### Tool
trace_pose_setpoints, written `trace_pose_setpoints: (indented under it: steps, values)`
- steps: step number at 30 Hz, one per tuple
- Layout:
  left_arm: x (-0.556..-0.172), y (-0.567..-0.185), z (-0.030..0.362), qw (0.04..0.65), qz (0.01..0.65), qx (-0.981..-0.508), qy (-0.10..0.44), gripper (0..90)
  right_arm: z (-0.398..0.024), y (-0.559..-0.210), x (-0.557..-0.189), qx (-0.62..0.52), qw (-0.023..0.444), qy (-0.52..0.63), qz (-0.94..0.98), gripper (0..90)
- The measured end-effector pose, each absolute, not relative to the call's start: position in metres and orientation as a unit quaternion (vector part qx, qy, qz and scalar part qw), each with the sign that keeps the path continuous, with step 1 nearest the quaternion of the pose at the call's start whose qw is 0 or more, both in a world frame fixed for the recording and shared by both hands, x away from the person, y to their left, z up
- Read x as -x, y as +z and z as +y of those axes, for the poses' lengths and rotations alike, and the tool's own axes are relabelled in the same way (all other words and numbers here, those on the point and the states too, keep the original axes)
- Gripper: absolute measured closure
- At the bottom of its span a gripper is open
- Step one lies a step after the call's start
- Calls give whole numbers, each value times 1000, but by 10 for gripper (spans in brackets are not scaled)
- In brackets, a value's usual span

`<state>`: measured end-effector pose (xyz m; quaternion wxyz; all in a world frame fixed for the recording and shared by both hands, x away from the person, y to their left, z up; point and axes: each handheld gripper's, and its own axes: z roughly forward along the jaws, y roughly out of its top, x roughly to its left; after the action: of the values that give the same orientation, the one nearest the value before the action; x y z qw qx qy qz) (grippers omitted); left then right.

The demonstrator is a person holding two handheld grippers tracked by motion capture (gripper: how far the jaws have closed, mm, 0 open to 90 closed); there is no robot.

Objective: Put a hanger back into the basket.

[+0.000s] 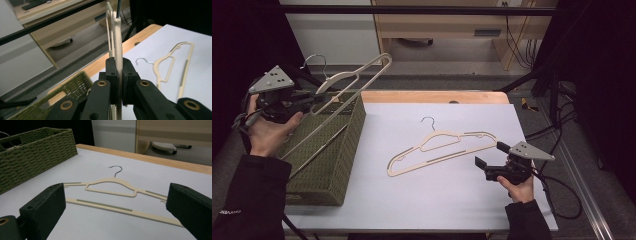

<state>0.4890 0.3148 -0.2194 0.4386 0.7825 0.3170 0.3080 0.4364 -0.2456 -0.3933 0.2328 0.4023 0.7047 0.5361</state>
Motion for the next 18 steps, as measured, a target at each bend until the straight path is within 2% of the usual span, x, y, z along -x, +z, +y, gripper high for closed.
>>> trace_pose_setpoints:
  steps: [9, 18]
  values:
    - [-498, -245, 362, 412, 343, -782, 318, 860, -246, -393, -436, -403, 232, 535, 705, 28]
    - [-502, -269, 390, 386, 357, -788, 321, 859, -245, -394, -437, -403, 231, 533, 707, 26]
